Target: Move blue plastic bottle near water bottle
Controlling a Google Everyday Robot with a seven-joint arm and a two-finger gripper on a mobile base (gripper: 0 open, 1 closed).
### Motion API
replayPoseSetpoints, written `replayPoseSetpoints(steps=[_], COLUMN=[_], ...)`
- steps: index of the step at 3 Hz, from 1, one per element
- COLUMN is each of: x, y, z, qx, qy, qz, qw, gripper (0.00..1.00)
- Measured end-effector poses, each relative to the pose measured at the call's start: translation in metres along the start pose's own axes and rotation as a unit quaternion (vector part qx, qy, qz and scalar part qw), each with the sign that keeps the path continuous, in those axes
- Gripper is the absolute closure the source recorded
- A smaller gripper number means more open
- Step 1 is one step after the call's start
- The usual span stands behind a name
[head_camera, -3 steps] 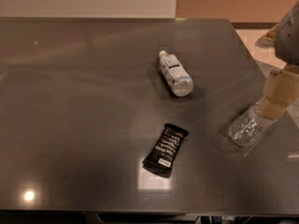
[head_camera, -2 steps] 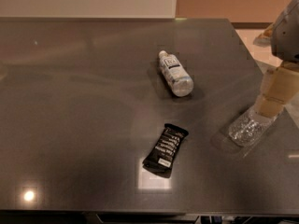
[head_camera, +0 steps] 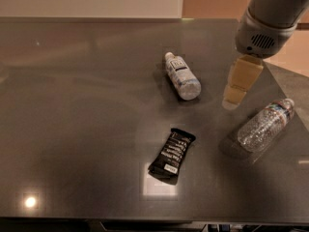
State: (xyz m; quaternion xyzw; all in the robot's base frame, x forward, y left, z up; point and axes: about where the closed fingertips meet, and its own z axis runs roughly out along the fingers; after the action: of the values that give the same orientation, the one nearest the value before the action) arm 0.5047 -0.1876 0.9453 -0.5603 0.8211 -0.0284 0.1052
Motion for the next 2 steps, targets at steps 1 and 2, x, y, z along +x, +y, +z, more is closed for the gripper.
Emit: replayPoseSetpoints(steps=[1,2], x=[-0.018,-0.039], y=[-0.026,-0.044], z=[0.031,0.055], qx=[-0.009,-0.026], qy=[0.026,0.03], qz=[0.076,0.152], qw=[0.9968,0.9876], gripper=[0.0,0.0])
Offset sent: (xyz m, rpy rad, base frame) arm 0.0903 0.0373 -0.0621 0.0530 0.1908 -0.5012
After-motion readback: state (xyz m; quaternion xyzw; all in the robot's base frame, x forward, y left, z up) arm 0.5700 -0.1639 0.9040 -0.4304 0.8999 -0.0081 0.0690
